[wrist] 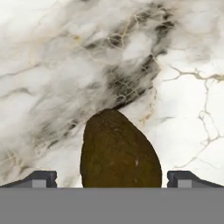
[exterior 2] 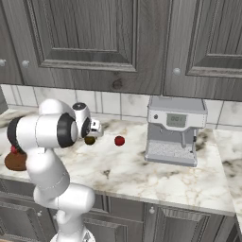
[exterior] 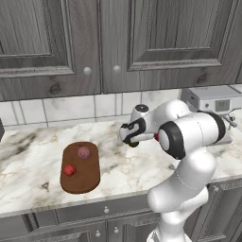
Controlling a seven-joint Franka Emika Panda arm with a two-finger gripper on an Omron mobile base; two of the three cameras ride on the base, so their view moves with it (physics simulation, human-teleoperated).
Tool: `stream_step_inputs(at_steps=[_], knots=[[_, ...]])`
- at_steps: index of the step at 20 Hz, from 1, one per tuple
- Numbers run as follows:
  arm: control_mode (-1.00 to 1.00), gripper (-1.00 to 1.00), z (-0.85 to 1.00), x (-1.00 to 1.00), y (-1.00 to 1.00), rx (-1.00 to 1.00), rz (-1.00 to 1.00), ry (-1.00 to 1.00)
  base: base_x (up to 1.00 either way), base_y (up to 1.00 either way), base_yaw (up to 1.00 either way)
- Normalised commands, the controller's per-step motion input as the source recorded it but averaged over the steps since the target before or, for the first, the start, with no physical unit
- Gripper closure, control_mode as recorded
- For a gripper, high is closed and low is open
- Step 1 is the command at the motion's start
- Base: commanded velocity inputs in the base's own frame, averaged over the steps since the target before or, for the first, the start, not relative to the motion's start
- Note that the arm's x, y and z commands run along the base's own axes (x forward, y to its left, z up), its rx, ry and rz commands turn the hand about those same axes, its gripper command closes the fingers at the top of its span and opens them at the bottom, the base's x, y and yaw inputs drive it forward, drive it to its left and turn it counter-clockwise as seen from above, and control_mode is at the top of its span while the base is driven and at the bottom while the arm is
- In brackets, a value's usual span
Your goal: Place the avocado, onion, tomato, and bell pepper on the cutting board.
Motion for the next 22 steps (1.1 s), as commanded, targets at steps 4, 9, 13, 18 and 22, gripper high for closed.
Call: stream_step_inputs(at_steps=[4,9,13,18,22], knots=[[-1.00,1.00,-0.29,0.19,0.00,0.00,0.00,0.04,0.00,0.00,0.00],[-1.00,1.00,-0.27,0.07,0.00,0.00,0.00,0.01,0.00,0.00,0.00],[-1.00,1.00,-0.04,-0.03,0.00,0.00,0.00,0.00,0.00,0.00,0.00],[-1.00,1.00,0.00,-0.29,0.02,0.00,0.00,-0.01,0.00,0.00,0.00],[-1.00,1.00,0.00,-0.52,0.16,0.00,0.00,-0.01,0.00,0.00,0.00]])
